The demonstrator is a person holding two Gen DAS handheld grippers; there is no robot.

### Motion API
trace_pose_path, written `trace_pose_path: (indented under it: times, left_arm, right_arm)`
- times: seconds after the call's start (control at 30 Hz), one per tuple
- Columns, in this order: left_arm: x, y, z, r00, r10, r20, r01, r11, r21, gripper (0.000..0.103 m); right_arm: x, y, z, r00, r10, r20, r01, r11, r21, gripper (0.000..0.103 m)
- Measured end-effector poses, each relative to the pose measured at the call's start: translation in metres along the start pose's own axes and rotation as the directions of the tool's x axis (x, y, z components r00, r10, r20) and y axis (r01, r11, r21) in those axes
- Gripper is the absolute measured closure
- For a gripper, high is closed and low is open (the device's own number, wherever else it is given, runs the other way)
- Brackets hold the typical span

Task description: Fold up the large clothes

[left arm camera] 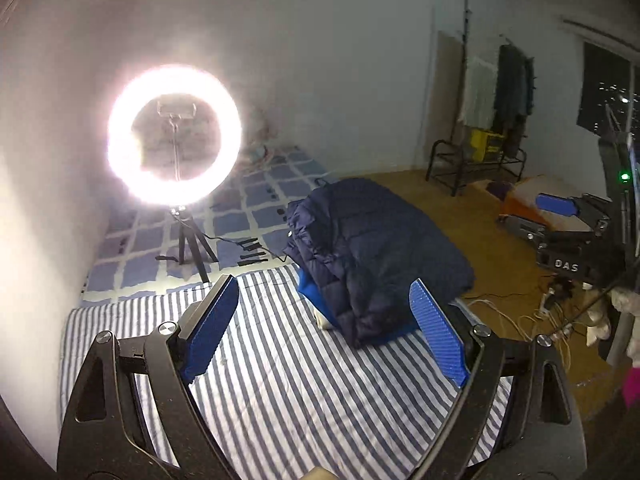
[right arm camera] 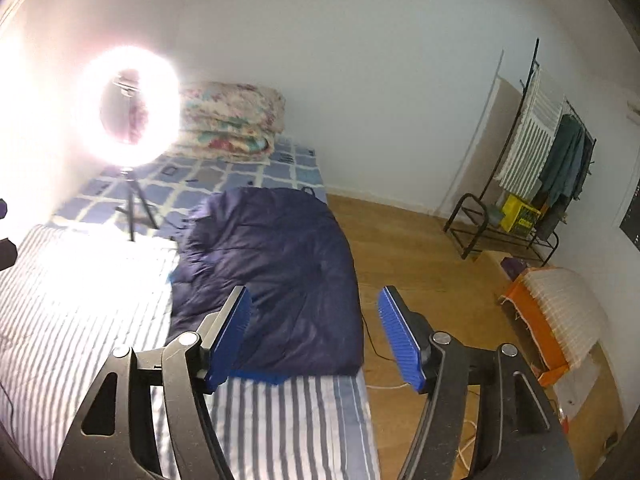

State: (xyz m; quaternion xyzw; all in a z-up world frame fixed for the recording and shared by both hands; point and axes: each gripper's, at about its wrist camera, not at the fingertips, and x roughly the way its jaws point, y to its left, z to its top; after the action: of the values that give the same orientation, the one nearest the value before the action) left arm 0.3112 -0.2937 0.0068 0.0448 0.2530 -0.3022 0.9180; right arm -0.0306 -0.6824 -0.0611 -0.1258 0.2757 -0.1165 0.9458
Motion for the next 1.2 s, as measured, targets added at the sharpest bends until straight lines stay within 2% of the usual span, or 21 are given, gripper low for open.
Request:
trace_pose_path:
  times: [0.23,0.3,0.43,0.47,0.7,0.87,1.03,1.2]
  left_arm:
    - [-0.126,-0.006,-0.02,0.996,-0.023,0.086,0.021,1.0,0.022,0.013]
    - [-0.158,-0.006,-0.031,0.995,-0.013,0.097,0.009,0.999,0.031,0.013]
    - [-0.197,-0.008,-0.058,0.996,-0.013,0.091,0.01,0.999,0.036,0.013]
    - [-0.204,-0.009,-0.067,0.996,-0.016,0.084,0.014,0.999,0.031,0.013]
    - [-0.227,-0.013,-0.124,0.999,-0.013,0.043,0.013,1.0,0.019,0.013]
    - [-0.23,-0.013,-0.152,0.999,0.006,0.039,-0.006,1.0,-0.005,0.013]
    - [-0.221,-0.006,-0.166,0.999,0.004,0.035,-0.001,0.998,-0.059,0.013]
    - [-0.204,-0.006,-0.169,0.998,0.046,0.052,-0.044,0.998,-0.05,0.008]
  right_arm:
    - [-0.102,0.023,-0.031,0.998,-0.02,0.064,0.024,0.998,-0.064,0.032]
    - [-0.124,0.028,-0.041,0.998,0.005,0.06,-0.001,0.999,-0.054,0.03]
    - [-0.157,0.043,-0.065,0.998,0.015,0.062,-0.013,0.999,-0.034,0.028]
    - [-0.162,0.046,-0.07,0.998,0.012,0.063,-0.011,1.0,-0.027,0.024]
    - [-0.18,0.074,-0.112,0.998,0.05,0.05,-0.051,0.998,0.025,0.022]
    - [-0.188,0.088,-0.133,0.997,0.034,0.066,-0.037,0.998,0.043,0.022]
    - [-0.186,0.097,-0.146,0.995,0.047,0.085,-0.053,0.996,0.076,0.022]
    - [-0.183,0.1,-0.154,0.993,0.034,0.112,-0.046,0.993,0.105,0.022]
